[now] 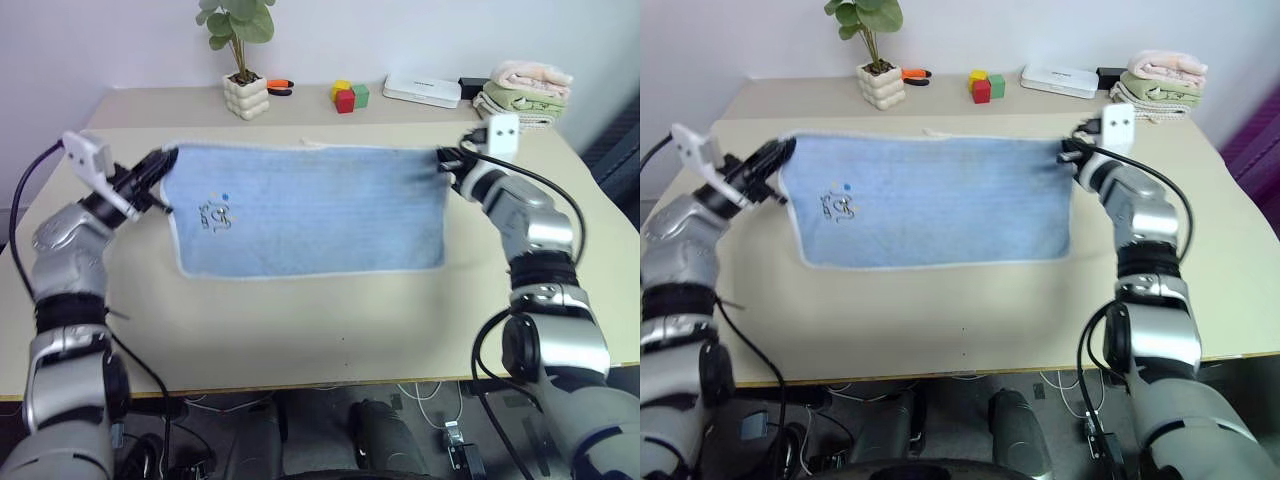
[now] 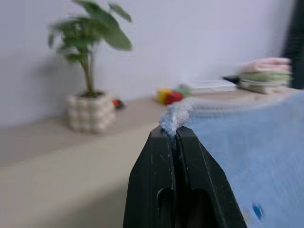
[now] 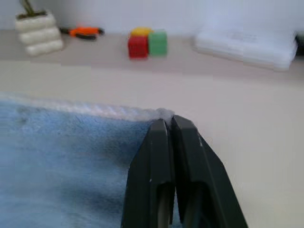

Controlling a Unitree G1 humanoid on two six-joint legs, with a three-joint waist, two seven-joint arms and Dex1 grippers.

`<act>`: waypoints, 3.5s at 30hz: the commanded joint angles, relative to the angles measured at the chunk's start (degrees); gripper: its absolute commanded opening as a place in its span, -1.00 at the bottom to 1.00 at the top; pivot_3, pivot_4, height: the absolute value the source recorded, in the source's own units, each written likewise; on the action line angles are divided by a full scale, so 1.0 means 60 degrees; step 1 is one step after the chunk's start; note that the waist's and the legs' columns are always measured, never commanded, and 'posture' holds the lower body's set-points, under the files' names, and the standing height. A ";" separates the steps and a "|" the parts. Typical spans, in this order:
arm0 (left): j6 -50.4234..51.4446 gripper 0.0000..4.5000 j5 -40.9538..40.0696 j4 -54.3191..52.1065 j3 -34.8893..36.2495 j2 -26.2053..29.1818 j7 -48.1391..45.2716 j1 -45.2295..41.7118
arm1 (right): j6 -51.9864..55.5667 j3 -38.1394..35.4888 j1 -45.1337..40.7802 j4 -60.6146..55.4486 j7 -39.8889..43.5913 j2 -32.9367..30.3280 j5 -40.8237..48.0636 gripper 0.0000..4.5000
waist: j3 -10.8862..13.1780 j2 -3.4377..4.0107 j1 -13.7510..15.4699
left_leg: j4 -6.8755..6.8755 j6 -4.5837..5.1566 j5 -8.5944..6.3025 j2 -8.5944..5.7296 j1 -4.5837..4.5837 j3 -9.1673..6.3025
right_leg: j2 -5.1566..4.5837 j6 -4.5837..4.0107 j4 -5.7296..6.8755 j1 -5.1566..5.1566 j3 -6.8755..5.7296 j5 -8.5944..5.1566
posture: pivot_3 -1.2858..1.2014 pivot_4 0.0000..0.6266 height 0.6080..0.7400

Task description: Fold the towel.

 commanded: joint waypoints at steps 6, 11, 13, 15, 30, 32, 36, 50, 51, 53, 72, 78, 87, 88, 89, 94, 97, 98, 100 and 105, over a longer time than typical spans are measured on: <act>-0.2577 -1.00 0.1174 0.3012 0.0010 0.0662 0.0450 -0.3618 | -0.3108 -0.0057 -0.2328 0.1292 -0.0308 -0.0471 -0.0501 -0.98 | 0.0003 0.0001 0.0000 | -0.0008 -0.0025 0.0015 0.0001 -0.0148 -0.0001 | -0.0001 0.0005 0.0006 -0.0154 -0.0003 0.0002 | 0.03 -0.52 1.00; -0.2590 -1.00 0.0628 0.3195 0.0512 0.1190 -0.1653 -0.3356 | -0.2689 -0.0368 -0.1082 -0.0653 0.0710 -0.0866 0.0238 -0.98 | 0.0007 0.0008 -0.0006 | -0.0031 -0.0029 0.0017 0.0001 -0.0150 0.0007 | -0.0003 0.0011 0.0001 -0.0153 -0.0005 -0.0002 | 0.03 -0.52 1.00; -0.2407 -1.00 0.0459 0.3108 0.0657 0.1239 -0.2422 -0.2935 | -0.2078 -0.0326 -0.0036 -0.2071 0.1181 -0.0890 0.0584 -0.98 | 0.0006 0.0009 -0.0005 | -0.0019 -0.0026 0.0015 0.0003 -0.0142 0.0006 | -0.0003 0.0013 0.0003 -0.0149 -0.0006 -0.0005 | 0.03 -0.52 1.00; -0.2154 -1.00 0.0281 0.2971 0.0764 0.1229 -0.3240 -0.2304 | -0.0983 -0.0289 0.1258 -0.3840 0.1558 -0.0879 0.1121 -0.98 | 0.0006 0.0010 -0.0003 | -0.0008 -0.0040 0.0025 0.0005 -0.0137 0.0003 | -0.0002 0.0013 0.0017 -0.0145 -0.0008 -0.0005 | 0.03 -0.52 1.00; 0.0070 -1.00 -0.1013 -0.1355 0.0871 0.1233 -0.6383 0.3352 | 0.4813 -0.0341 0.6798 -1.0361 0.4684 -0.3876 0.3982 -0.98 | 0.0002 0.0004 0.0098 | 0.0051 -0.0063 0.0040 0.0011 -0.0123 -0.0015 | -0.0003 0.0006 0.0110 -0.0137 -0.0009 -0.0005 | 0.03 -0.52 1.00; 0.0509 -1.00 -0.1145 -0.1698 0.0904 0.1457 -0.6571 0.3802 | 0.5321 -0.0393 0.7290 -1.0763 0.5216 -0.4542 0.4304 -0.98 | 0.0000 0.0001 0.0092 | 0.0058 -0.0062 0.0039 0.0011 -0.0124 -0.0018 | -0.0003 0.0005 0.0110 -0.0133 -0.0010 -0.0006 | 0.03 -0.52 1.00; 0.0528 -1.00 -0.1224 -0.1974 0.1098 0.1773 -0.6615 0.4561 | 0.6144 -0.0778 0.8094 -1.1149 0.6067 -0.5545 0.4964 -0.98 | -0.0001 0.0003 0.0079 | 0.0062 -0.0061 0.0038 0.0013 -0.0119 -0.0018 | -0.0003 0.0002 0.0111 -0.0132 -0.0009 -0.0007 | 0.03 -0.52 1.00; 0.0955 -1.00 -0.1763 -0.2467 0.1526 0.1672 -0.6293 0.5870 | 0.5515 -0.1060 0.8710 -1.0573 0.6190 -0.5738 0.4527 -0.98 | -0.0011 -0.0011 0.0084 | 0.0135 -0.0059 0.0035 0.0037 -0.0121 -0.0016 | 0.0009 -0.0035 0.0118 -0.0115 -0.0008 -0.0023 | 0.03 -0.52 1.00; 0.0892 -1.00 -0.1754 -0.2383 0.1532 0.1624 -0.6183 0.5734 | 0.5309 -0.0943 0.8427 -1.0353 0.5987 -0.5587 0.4342 -0.98 | -0.0012 -0.0013 0.0098 | 0.0138 -0.0059 0.0035 0.0036 -0.0124 -0.0015 | 0.0009 -0.0036 0.0118 -0.0114 -0.0007 -0.0023 | 0.03 -0.52 1.00; 0.0733 -1.00 -0.1667 -0.2126 0.1470 0.1540 -0.5959 0.5325 | 0.4877 -0.0665 0.7872 -0.9956 0.5778 -0.5299 0.4053 -0.98 | -0.0013 -0.0015 0.0115 | 0.0141 -0.0057 0.0034 0.0038 -0.0126 -0.0016 | 0.0010 -0.0036 0.0118 -0.0113 -0.0009 -0.0023 | 0.03 -0.52 1.00; -0.1020 -1.00 -0.0337 0.0899 0.0721 0.0975 -0.4781 0.2783 | 0.2169 0.0921 0.5091 -0.6626 0.4271 -0.3283 0.1399 -0.98 | -0.0012 -0.0013 0.0101 | 0.0153 -0.0030 0.0018 0.0057 -0.0129 -0.0016 | 0.0050 0.0001 0.0134 -0.0117 -0.0007 -0.0002 | 0.03 -0.52 1.00; -0.1405 -1.00 0.0124 0.1703 0.0609 0.0880 -0.4019 0.2154 | 0.1969 0.1101 0.5195 -0.6518 0.4247 -0.3098 0.1087 -0.98 | -0.0013 -0.0014 0.0099 | 0.0157 -0.0030 0.0018 0.0057 -0.0131 -0.0016 | 0.0050 0.0001 0.0137 -0.0116 -0.0007 -0.0001 | 0.03 -0.52 1.00; -0.1235 -1.00 0.0472 0.2120 0.0419 0.0744 -0.3671 0.1969 | 0.1786 0.1163 0.5149 -0.6330 0.4115 -0.2903 0.0790 -0.98 | -0.0013 -0.0013 0.0079 | 0.0156 -0.0030 0.0018 0.0060 -0.0129 -0.0016 | 0.0055 0.0001 0.0139 -0.0117 -0.0007 -0.0001 | 0.03 -0.52 1.00; -0.1209 -1.00 0.0525 0.2153 0.0376 0.0737 -0.3622 0.1983 | 0.1770 0.1179 0.5149 -0.6348 0.4085 -0.2853 0.0764 -0.98 | -0.0013 -0.0013 0.0080 | 0.0156 -0.0030 0.0018 0.0062 -0.0129 -0.0015 | 0.0056 0.0001 0.0139 -0.0117 -0.0007 -0.0001 | 0.03 -0.52 1.00; -0.1057 -1.00 0.0525 0.2203 0.0368 0.0731 -0.3574 0.1971 | 0.1760 0.1190 0.5154 -0.6372 0.4056 -0.2810 0.0736 -0.98 | -0.0013 -0.0013 0.0079 | 0.0156 -0.0030 0.0018 0.0062 -0.0129 -0.0015 | 0.0056 0.0001 0.0139 -0.0117 -0.0007 -0.0001 | 0.03 -0.52 1.00; -0.0334 -0.73 0.0604 0.2277 0.0285 0.0801 -0.3515 0.1887 | 0.2051 0.1141 0.5344 -0.6488 0.4131 -0.2721 0.0806 -1.00 | -0.0013 -0.0014 0.0099 | 0.0157 -0.0030 0.0018 0.0062 -0.0130 -0.0015 | 0.0056 0.0001 0.0139 -0.0117 -0.0007 -0.0001 | 0.03 -0.52 1.00; -0.0633 -0.14 0.0655 0.2231 0.0399 0.0800 -0.3159 0.1867 | 0.2144 0.1092 0.5401 -0.6571 0.4087 -0.2665 0.0853 -0.40 | -0.0013 -0.0014 0.0089 | 0.0157 -0.0031 0.0018 0.0062 -0.0130 -0.0016 | 0.0056 0.0001 0.0139 -0.0116 -0.0007 -0.0001 | 0.03 -0.52 1.00; -0.0710 0.09 0.0670 0.2245 0.0427 0.0815 -0.3033 0.1849 | 0.2205 0.1053 0.5390 -0.6581 0.4011 -0.2644 0.0851 -0.15 | -0.0013 -0.0013 0.0086 | 0.0157 -0.0031 0.0018 0.0062 -0.0129 -0.0015 | 0.0056 0.0001 0.0139 -0.0116 -0.0007 -0.0001 | 0.03 -0.52 1.00; -0.0828 0.56 0.0644 0.2285 0.0470 0.0897 -0.3038 0.1809 | 0.2144 0.1041 0.5348 -0.6523 0.3940 -0.2683 0.0746 0.31 | -0.0013 -0.0014 0.0082 | 0.0157 -0.0031 0.0018 0.0062 -0.0130 -0.0016 | 0.0056 0.0001 0.0140 -0.0117 -0.0007 -0.0001 | 0.03 -0.52 1.00; -0.1258 1.00 0.0571 0.2373 0.0671 0.1000 -0.2484 0.1668 | 0.1991 0.0972 0.5280 -0.6370 0.3847 -0.2779 0.0666 0.99 | -0.0013 -0.0014 0.0087 | 0.0157 -0.0031 0.0018 0.0062 -0.0130 -0.0016 | 0.0057 0.0001 0.0140 -0.0117 -0.0007 -0.0001 | 0.03 -0.52 1.00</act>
